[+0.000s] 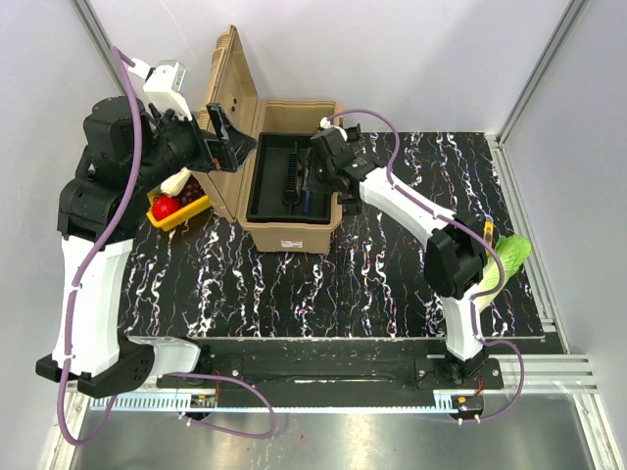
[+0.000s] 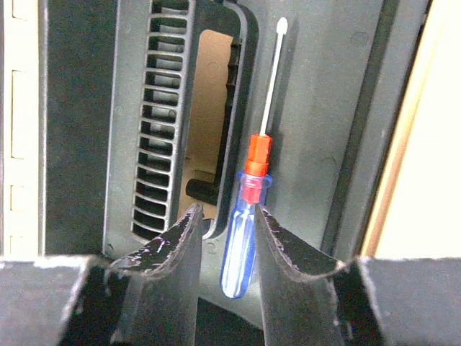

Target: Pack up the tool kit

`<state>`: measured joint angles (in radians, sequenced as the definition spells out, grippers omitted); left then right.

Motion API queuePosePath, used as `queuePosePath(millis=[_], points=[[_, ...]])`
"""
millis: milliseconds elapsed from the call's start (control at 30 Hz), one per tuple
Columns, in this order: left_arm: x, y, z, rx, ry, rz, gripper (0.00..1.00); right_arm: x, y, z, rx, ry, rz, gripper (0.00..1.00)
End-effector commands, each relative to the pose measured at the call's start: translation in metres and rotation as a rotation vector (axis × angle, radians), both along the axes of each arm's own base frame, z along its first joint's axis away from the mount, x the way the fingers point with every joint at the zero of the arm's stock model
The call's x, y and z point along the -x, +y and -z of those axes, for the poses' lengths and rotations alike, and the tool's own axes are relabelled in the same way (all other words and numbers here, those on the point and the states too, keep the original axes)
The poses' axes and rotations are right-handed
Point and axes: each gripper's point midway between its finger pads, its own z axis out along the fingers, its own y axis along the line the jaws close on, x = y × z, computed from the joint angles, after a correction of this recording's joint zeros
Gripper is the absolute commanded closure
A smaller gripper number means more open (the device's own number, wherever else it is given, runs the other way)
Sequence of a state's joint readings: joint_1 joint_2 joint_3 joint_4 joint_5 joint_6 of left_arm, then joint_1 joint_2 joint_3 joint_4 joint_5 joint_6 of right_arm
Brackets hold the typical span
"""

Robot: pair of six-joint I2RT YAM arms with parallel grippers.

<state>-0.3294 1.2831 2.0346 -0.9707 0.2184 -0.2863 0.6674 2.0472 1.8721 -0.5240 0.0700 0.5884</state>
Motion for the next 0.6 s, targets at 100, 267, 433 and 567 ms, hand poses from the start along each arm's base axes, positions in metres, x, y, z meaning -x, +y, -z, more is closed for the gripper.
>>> queuePosePath(millis=[100, 267, 433, 567], points=[[0.004, 0.004, -0.019, 0.012, -0.081, -0.015, 0.01, -0.002, -0.020, -0.089, -0.034, -0.171, 0.063, 0.58], [0.003, 0.004, -0.019, 0.012, -0.078, -0.012, 0.01, -0.002, -0.064, -0.116, 0.056, -0.243, 0.149, 0.43], [0.004, 0.003, -0.019, 0.015, -0.076, -0.008, 0.01, -0.005, -0.144, -0.119, 0.115, -0.250, 0.321, 0.18], [0.004, 0.002, -0.020, 0.017, -0.078, -0.006, 0.01, -0.002, -0.225, -0.090, 0.207, -0.210, 0.505, 0.01]])
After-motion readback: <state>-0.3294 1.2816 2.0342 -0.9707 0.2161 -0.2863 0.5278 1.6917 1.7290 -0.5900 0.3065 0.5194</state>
